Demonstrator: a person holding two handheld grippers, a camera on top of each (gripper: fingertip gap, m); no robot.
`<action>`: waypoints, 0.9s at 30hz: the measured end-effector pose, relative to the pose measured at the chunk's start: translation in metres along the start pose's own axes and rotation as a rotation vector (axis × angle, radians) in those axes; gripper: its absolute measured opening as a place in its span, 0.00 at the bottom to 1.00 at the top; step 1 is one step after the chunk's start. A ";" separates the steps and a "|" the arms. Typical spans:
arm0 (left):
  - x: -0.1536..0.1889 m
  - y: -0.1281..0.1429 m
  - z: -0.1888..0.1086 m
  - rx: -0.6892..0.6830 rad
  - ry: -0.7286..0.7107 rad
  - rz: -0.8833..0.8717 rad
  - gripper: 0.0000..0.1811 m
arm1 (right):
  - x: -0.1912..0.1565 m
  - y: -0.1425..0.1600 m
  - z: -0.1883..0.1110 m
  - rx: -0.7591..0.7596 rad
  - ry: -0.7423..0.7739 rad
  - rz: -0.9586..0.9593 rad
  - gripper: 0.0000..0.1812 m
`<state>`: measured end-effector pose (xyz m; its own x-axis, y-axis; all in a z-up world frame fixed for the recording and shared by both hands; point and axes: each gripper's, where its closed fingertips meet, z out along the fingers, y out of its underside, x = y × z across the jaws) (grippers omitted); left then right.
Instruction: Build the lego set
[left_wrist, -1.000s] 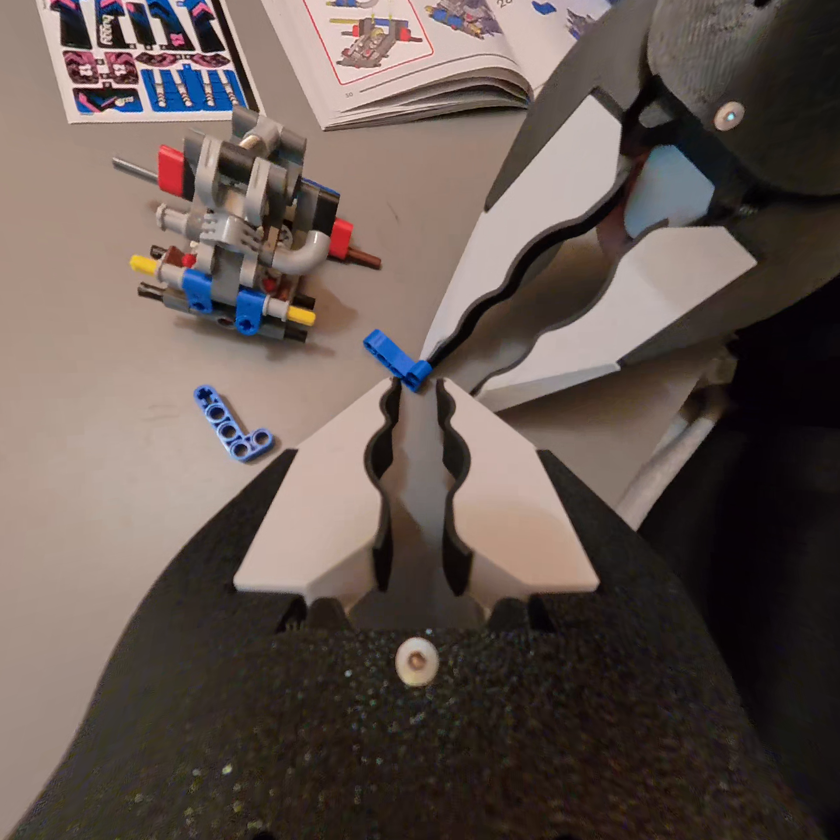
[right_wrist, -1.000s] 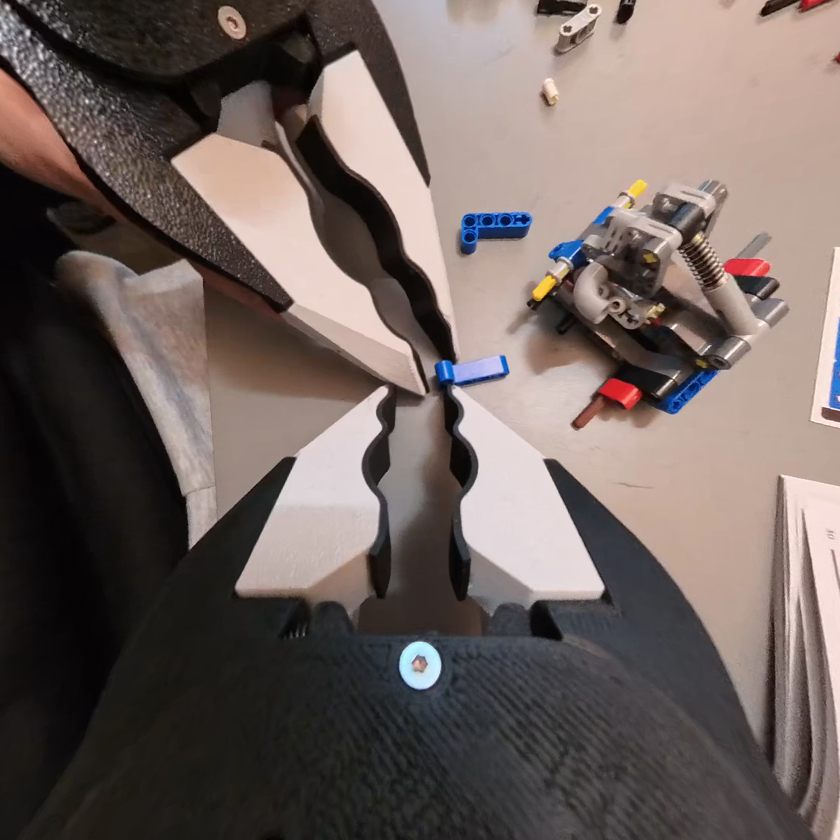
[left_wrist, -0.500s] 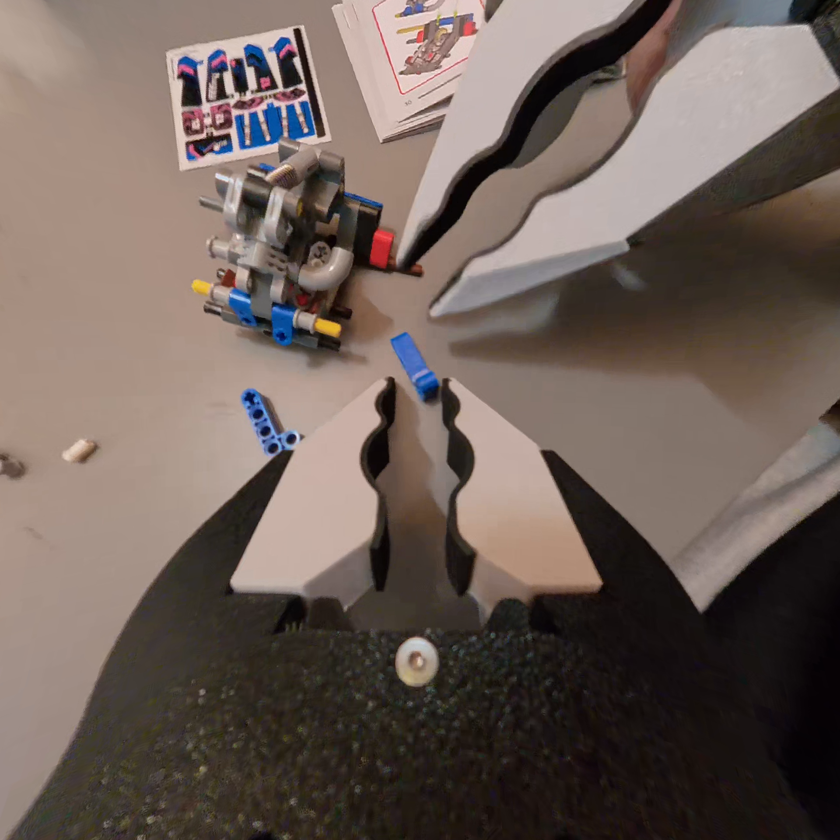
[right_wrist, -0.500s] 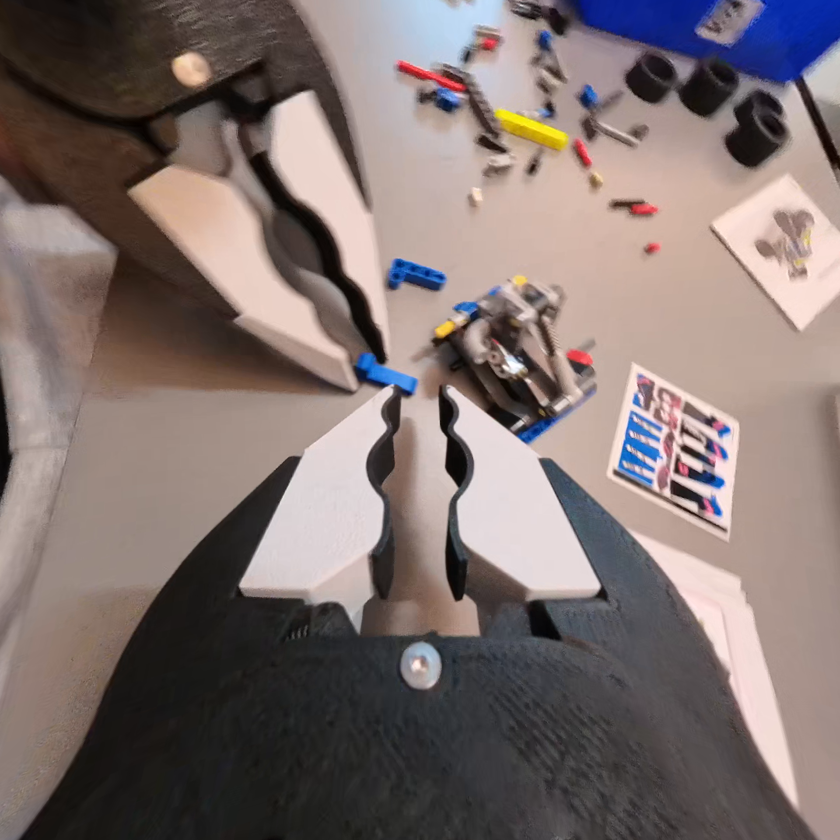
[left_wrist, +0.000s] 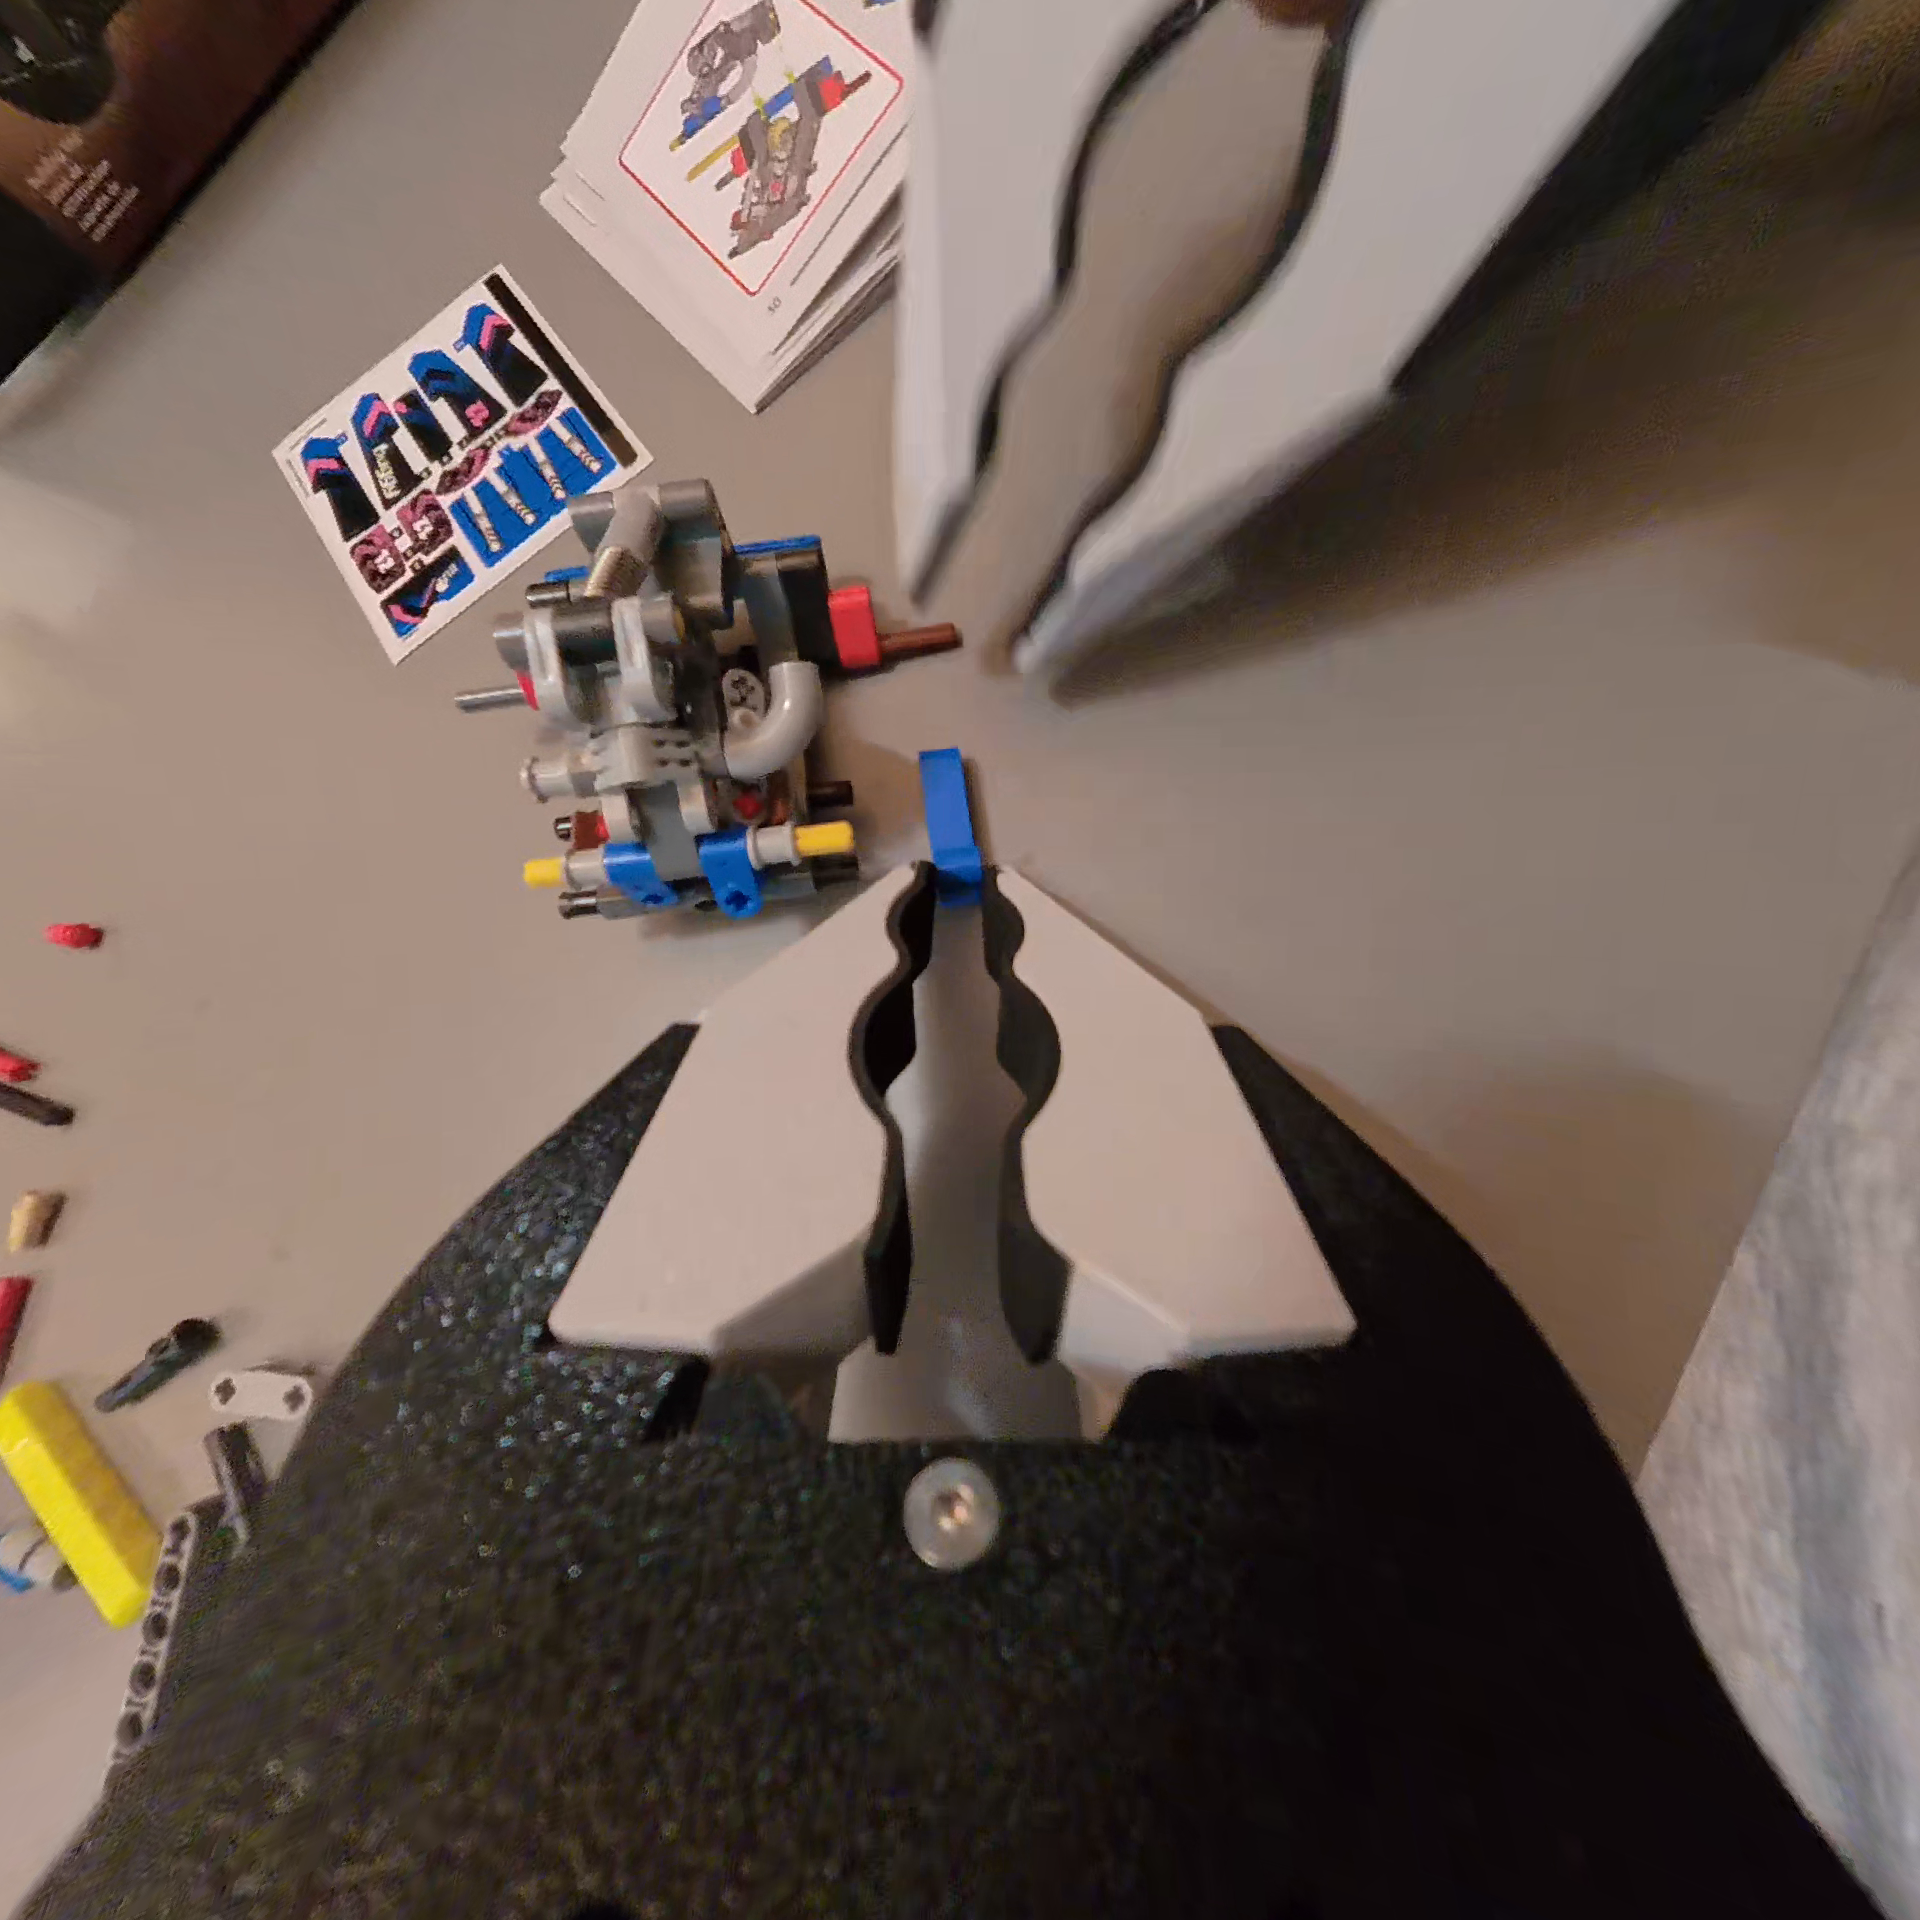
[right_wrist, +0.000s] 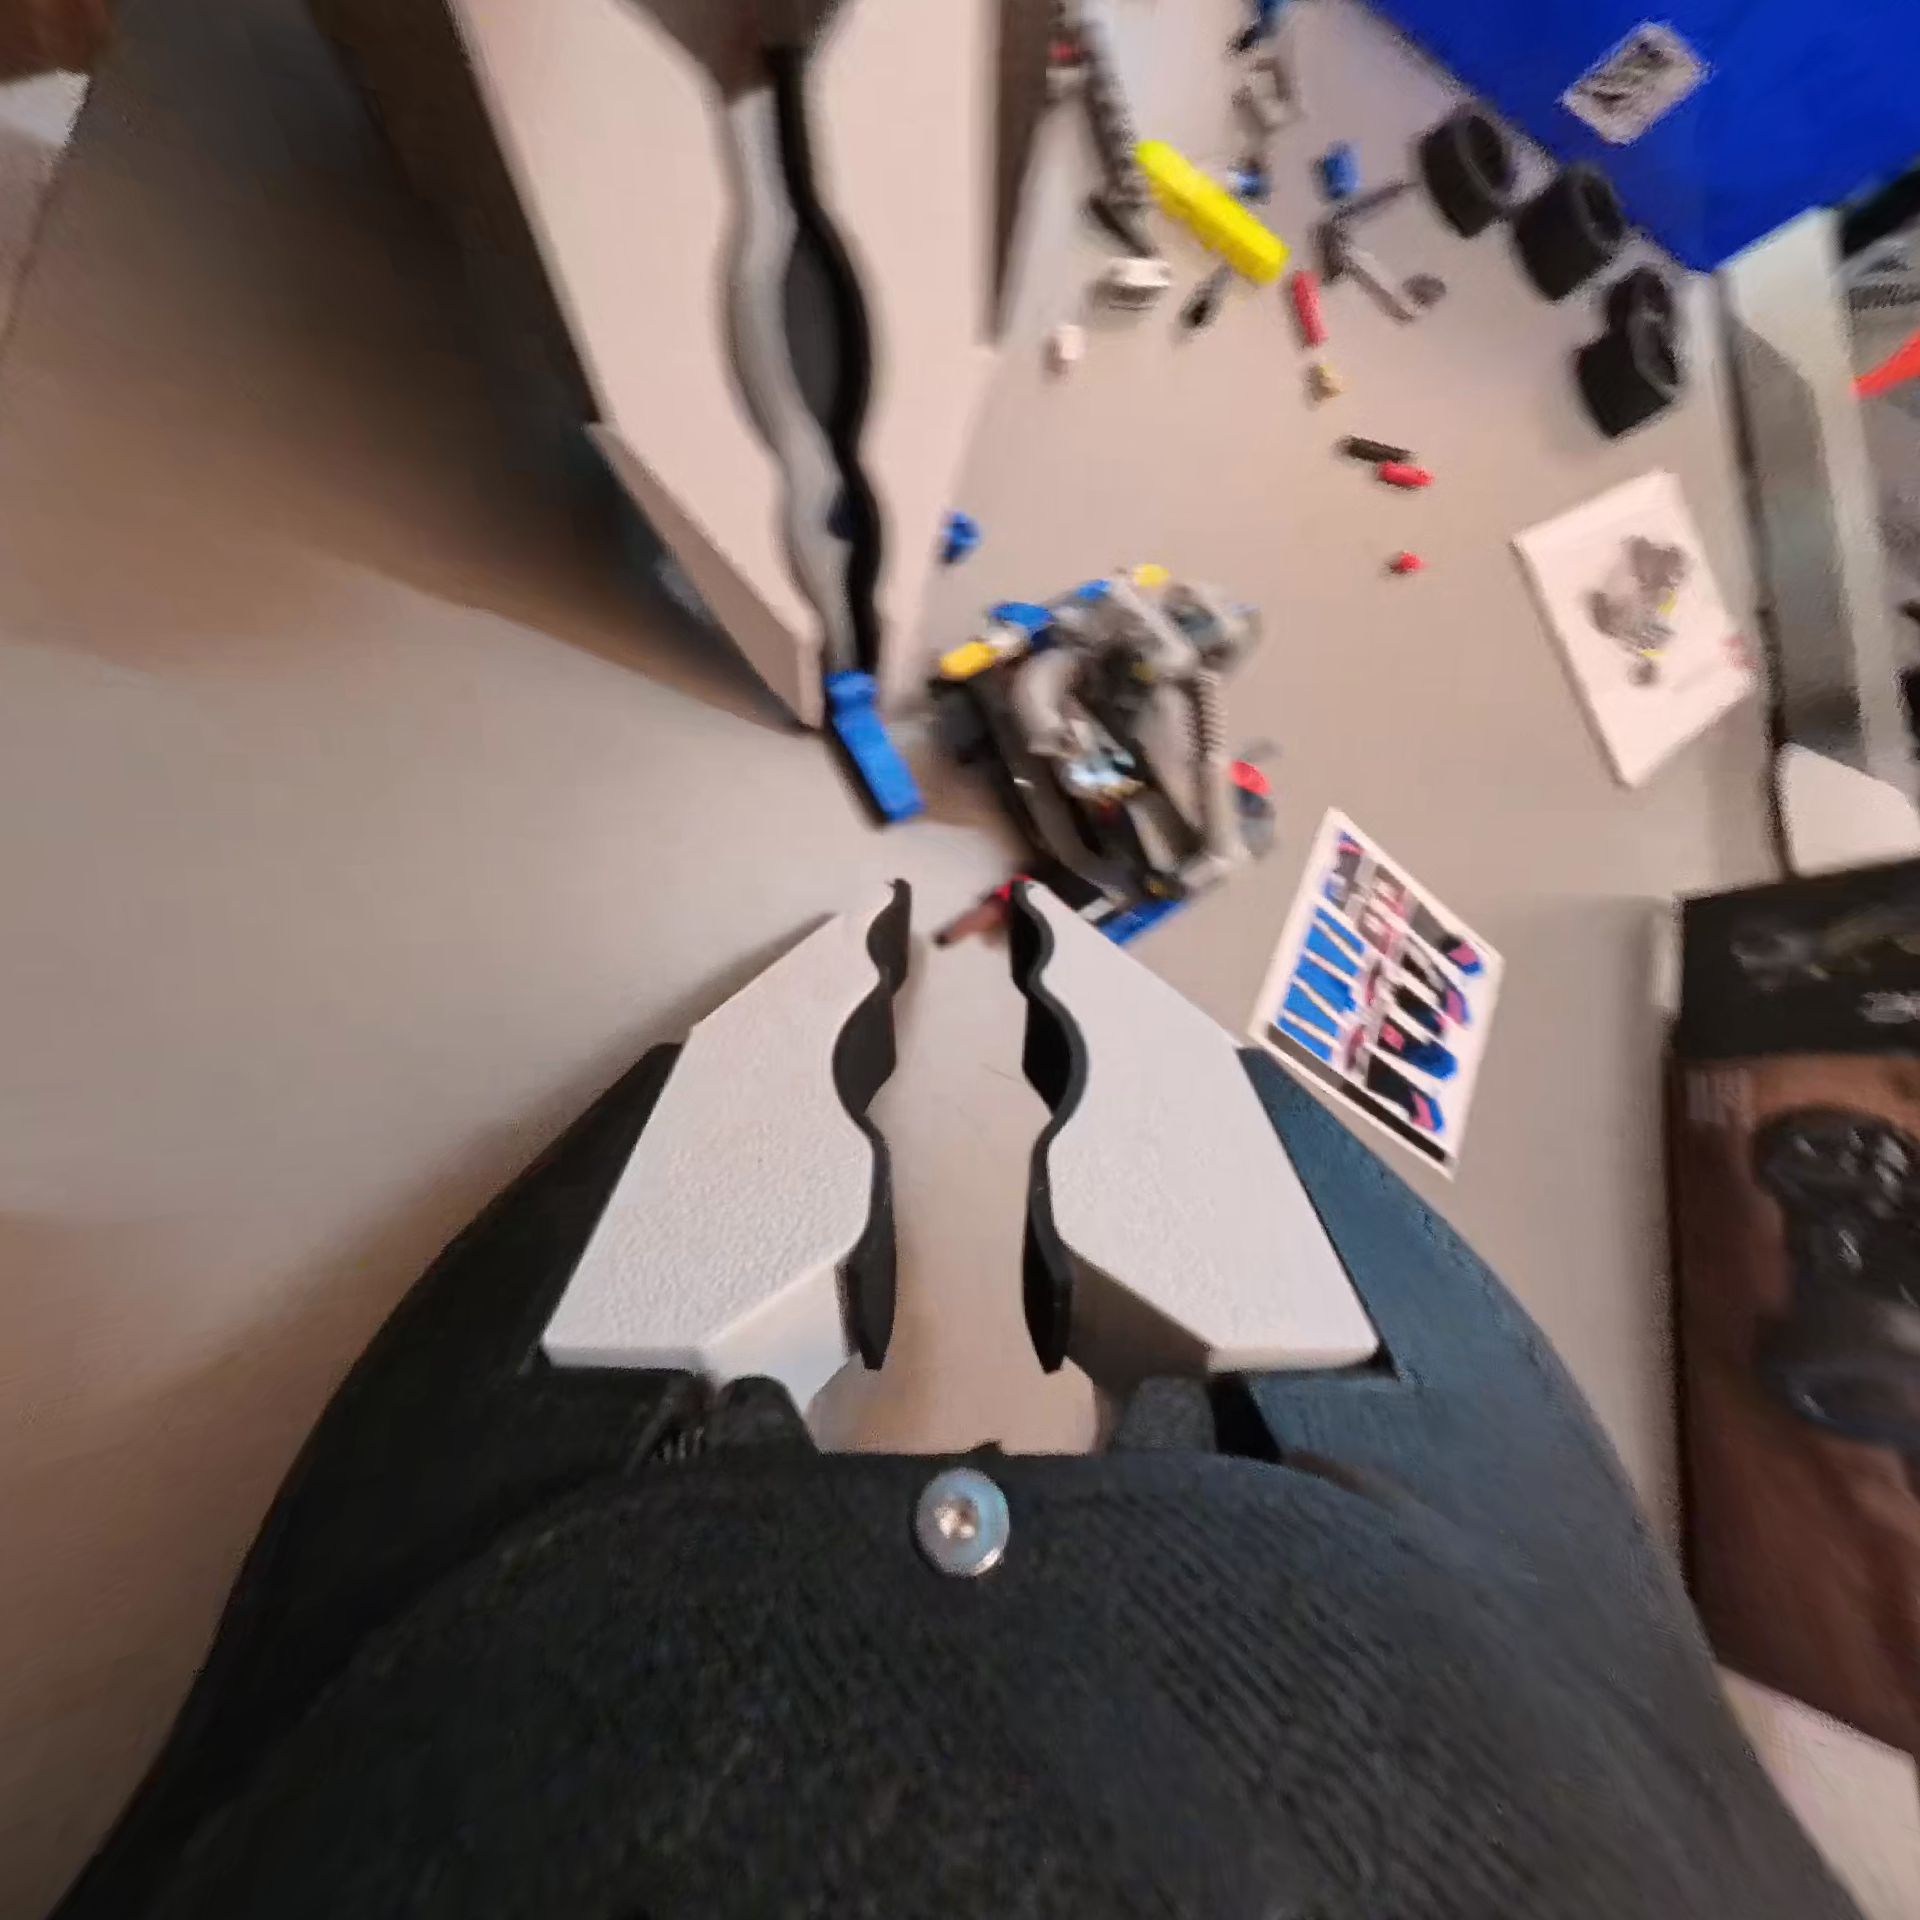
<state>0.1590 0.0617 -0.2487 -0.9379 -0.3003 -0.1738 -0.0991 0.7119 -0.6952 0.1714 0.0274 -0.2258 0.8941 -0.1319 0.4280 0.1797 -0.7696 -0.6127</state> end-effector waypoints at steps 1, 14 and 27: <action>0.001 0.001 -0.001 0.004 0.009 -0.011 0.03 | 0.010 0.001 -0.005 0.026 0.034 0.037 0.15; -0.049 -0.009 -0.055 0.098 -0.324 0.441 0.27 | 0.017 0.013 0.008 0.012 0.144 -0.047 0.29; -0.053 -0.013 -0.012 0.009 -0.202 0.958 0.37 | -0.033 -0.030 0.004 0.109 0.146 0.401 0.26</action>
<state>0.2064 0.0761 -0.2226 -0.5450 0.2990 -0.7833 0.6783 0.7064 -0.2023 0.1379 0.0570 -0.2241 0.8362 -0.4997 0.2262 -0.1208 -0.5700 -0.8127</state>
